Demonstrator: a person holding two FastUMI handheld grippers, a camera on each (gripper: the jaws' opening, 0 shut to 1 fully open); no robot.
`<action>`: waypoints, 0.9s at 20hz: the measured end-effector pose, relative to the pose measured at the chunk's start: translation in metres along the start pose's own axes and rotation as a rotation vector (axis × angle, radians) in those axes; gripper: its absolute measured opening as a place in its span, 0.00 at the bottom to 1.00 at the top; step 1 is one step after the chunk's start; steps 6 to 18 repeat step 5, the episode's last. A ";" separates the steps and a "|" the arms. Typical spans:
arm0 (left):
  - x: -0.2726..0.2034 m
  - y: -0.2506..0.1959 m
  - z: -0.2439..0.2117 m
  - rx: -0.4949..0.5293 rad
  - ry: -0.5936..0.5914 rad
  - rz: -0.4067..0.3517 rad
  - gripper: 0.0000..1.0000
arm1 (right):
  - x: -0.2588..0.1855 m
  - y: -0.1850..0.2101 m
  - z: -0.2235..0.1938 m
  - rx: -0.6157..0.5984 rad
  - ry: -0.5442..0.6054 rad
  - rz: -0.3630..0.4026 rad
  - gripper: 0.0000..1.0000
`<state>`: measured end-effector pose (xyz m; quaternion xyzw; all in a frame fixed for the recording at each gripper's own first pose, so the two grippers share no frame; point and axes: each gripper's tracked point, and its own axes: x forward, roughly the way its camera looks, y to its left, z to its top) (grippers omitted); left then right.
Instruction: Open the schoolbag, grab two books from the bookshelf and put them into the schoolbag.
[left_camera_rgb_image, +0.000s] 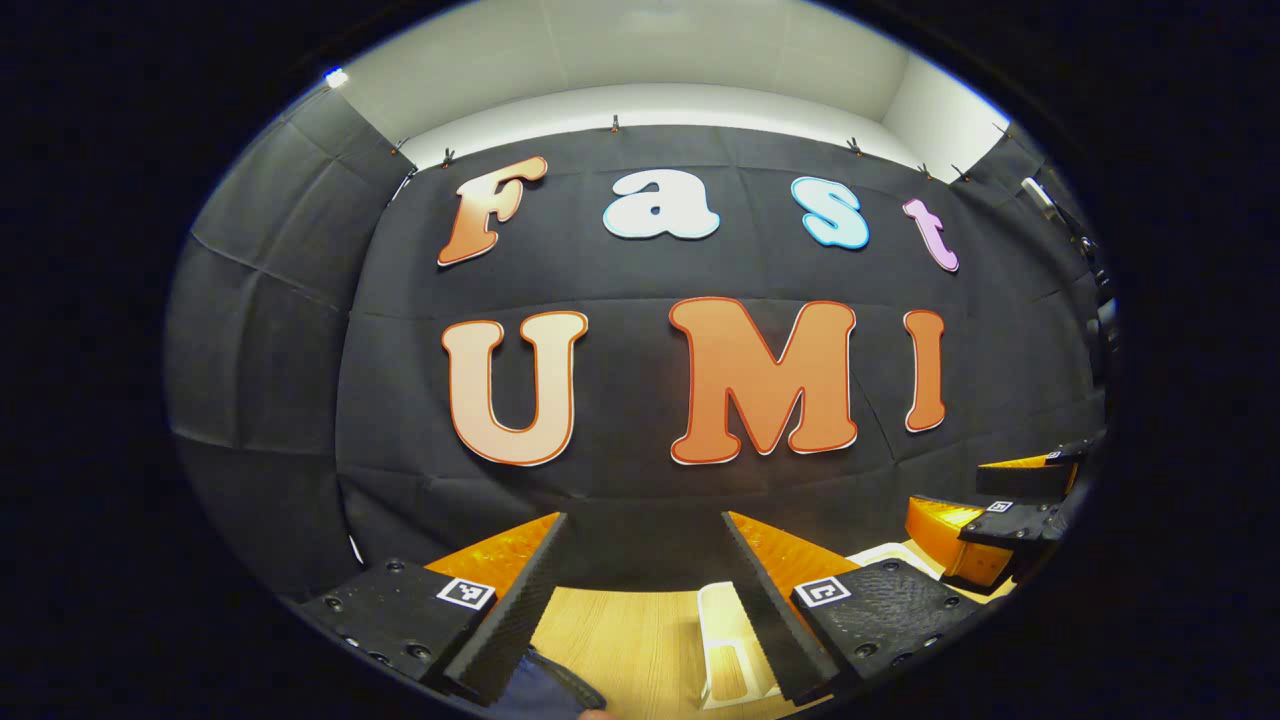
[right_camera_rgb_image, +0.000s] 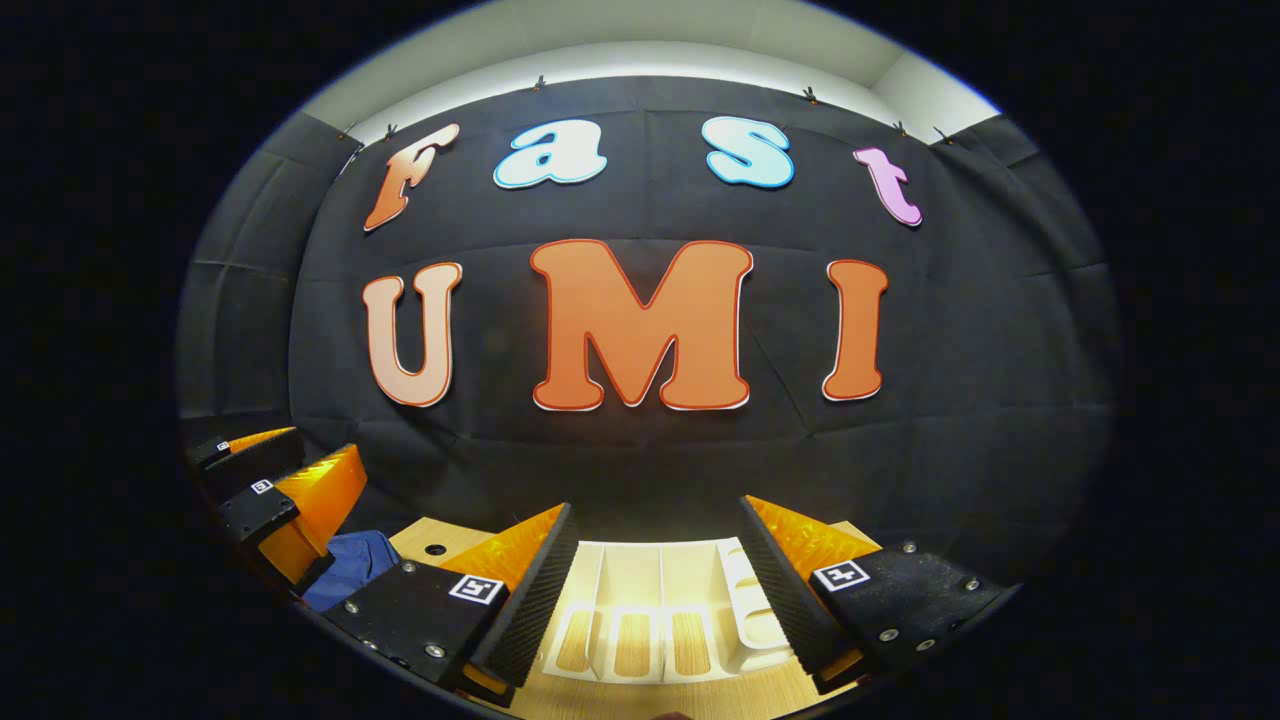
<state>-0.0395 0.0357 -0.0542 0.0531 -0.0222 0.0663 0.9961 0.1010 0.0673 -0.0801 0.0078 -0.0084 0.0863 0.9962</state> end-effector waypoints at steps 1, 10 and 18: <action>0.000 -0.001 0.000 -0.001 -0.002 -0.004 0.93 | 0.002 0.001 0.000 0.000 0.003 0.002 0.96; -0.005 0.000 0.005 0.008 -0.002 -0.012 0.93 | -0.003 0.000 0.006 -0.033 -0.038 -0.002 0.97; -0.005 0.000 0.005 0.008 -0.002 -0.012 0.93 | -0.003 0.000 0.006 -0.033 -0.038 -0.002 0.97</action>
